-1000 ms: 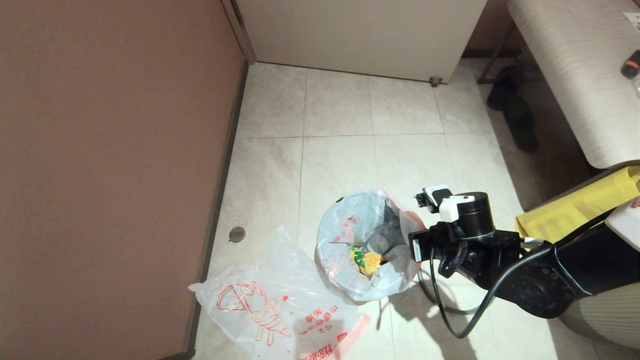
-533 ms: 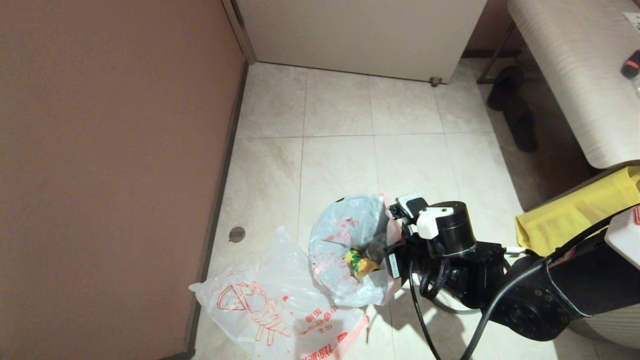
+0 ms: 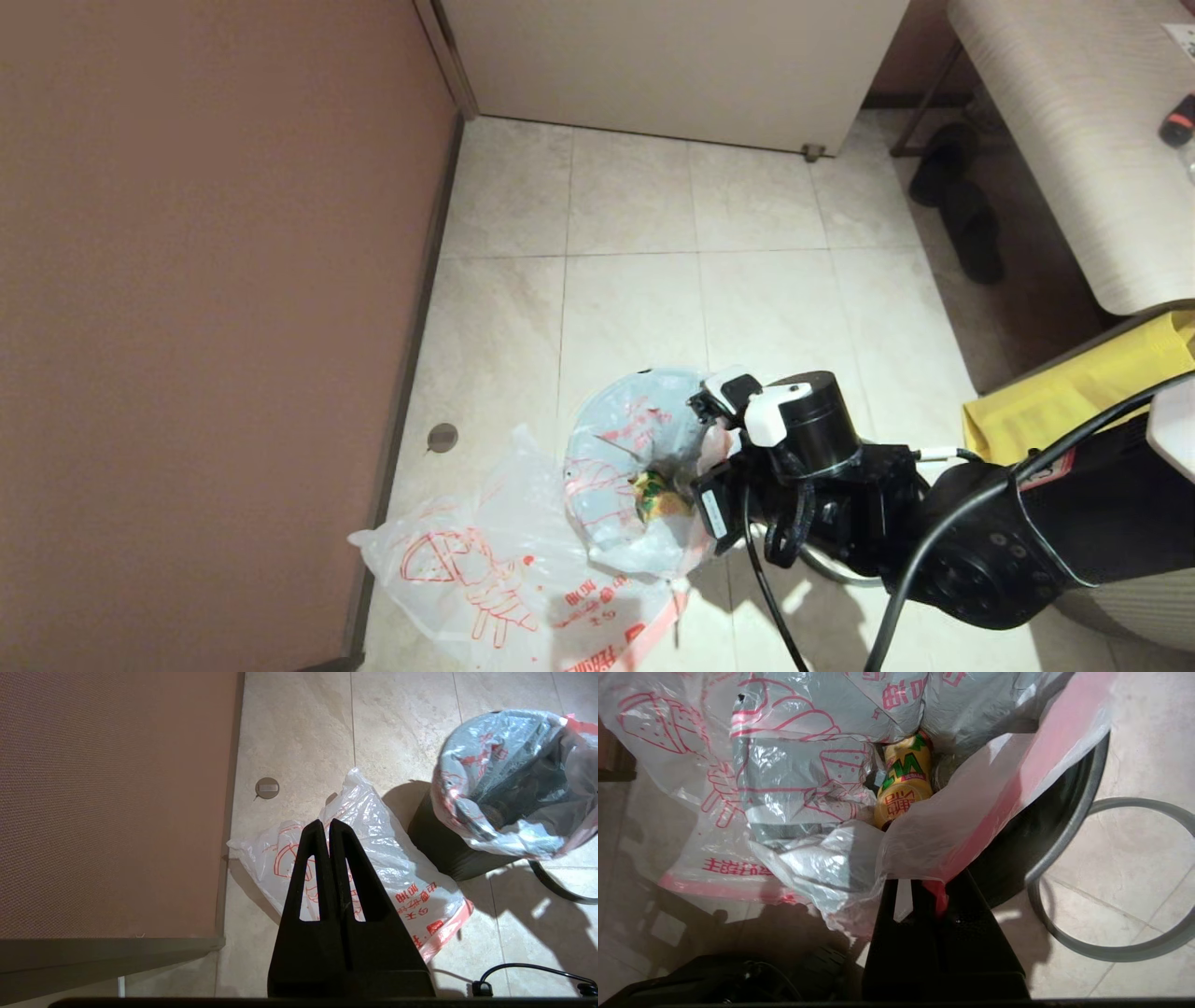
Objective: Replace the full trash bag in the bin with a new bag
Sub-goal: Place the trash bag on the floor
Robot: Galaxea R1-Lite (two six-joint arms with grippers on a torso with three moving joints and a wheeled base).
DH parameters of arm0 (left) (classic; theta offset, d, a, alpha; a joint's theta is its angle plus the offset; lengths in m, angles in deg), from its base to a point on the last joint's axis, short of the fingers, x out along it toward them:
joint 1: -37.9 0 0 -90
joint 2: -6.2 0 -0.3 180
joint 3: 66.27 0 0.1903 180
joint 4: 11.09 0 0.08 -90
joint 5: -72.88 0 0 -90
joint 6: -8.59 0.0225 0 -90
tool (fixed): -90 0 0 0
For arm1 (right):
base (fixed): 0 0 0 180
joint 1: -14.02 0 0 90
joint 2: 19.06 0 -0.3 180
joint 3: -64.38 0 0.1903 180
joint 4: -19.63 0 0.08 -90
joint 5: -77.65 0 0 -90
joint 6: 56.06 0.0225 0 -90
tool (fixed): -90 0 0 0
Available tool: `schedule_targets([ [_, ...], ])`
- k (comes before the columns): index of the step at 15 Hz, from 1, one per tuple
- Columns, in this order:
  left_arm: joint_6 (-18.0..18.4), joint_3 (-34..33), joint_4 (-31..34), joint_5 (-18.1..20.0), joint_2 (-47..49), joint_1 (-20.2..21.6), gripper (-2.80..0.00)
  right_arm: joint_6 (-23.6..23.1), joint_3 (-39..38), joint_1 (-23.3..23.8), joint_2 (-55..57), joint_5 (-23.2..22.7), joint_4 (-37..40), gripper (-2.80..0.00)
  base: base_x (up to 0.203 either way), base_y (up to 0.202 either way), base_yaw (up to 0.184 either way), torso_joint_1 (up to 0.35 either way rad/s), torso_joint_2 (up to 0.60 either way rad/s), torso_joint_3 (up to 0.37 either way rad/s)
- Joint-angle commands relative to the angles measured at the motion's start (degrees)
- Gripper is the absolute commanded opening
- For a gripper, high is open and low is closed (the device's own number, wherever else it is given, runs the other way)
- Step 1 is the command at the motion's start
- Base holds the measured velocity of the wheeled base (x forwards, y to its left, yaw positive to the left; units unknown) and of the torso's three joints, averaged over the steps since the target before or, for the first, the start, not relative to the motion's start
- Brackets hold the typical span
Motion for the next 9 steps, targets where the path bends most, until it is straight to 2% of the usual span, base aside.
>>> schedule_targets([
  [1,0.0,0.0,-0.1,0.0,0.0,0.0,-2.80,0.0,0.1,1.8,3.5,0.1,-0.2,-2.80,0.000,0.000,0.000,0.000,0.00,0.000],
  [4,0.0,0.0,0.0,0.0,0.0,0.0,-2.80,-0.1,2.5,3.0,8.9,-0.1,-0.8,-2.80,0.000,0.000,0.000,0.000,0.00,0.000],
  [8,0.0,0.0,0.0,0.0,0.0,0.0,-2.80,-1.3,13.4,3.3,17.8,-0.2,-0.4,-2.80,0.000,0.000,0.000,0.000,0.00,0.000],
  [9,0.0,0.0,-0.1,0.0,0.0,0.0,-2.80,-1.5,15.4,2.0,18.3,-0.2,0.7,-2.80,0.000,0.000,0.000,0.000,0.00,0.000],
])
